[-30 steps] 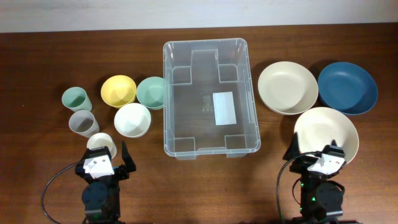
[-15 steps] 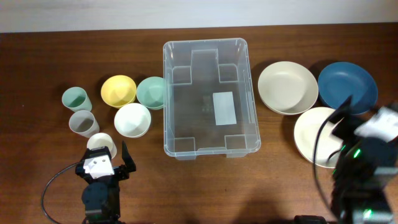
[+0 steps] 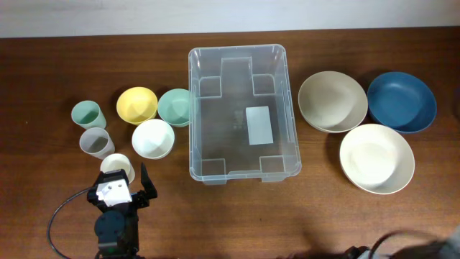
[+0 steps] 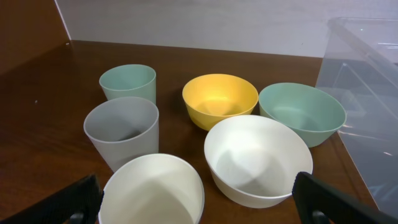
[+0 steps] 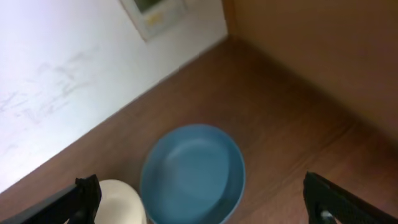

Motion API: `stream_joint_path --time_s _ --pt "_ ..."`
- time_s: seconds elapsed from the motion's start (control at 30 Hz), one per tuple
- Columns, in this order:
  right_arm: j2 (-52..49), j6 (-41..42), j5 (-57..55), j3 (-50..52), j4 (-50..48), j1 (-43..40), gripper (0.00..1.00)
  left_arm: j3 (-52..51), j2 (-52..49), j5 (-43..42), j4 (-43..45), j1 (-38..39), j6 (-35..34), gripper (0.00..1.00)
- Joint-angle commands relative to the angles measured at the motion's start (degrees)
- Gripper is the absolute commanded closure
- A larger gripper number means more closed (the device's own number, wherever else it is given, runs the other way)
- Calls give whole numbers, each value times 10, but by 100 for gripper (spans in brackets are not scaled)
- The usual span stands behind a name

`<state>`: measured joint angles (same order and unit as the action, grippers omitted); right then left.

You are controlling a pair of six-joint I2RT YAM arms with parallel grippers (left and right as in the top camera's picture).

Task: Pack container
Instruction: 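Reach the right gripper to the dark blue bowl rim and grasp it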

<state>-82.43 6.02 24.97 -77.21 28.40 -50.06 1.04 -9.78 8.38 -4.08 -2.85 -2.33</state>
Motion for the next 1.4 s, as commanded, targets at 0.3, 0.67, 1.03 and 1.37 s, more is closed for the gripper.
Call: stream_joint_path --time_s 0.3,0.67,1.03,1.37 --pt "-138 -68 63 -17 -40 -23 1 -5 4 -6 1 2 11 0" --pt "-246 -129 -45 -17 -58 64 0 -5 4 -6 1 2 11 0" --pt "-276 -39 -261 -17 -99 137 0 -5 4 -6 1 2 11 0" --pt "-284 -30 -236 -14 -84 129 1 -5 4 -6 1 2 11 0"
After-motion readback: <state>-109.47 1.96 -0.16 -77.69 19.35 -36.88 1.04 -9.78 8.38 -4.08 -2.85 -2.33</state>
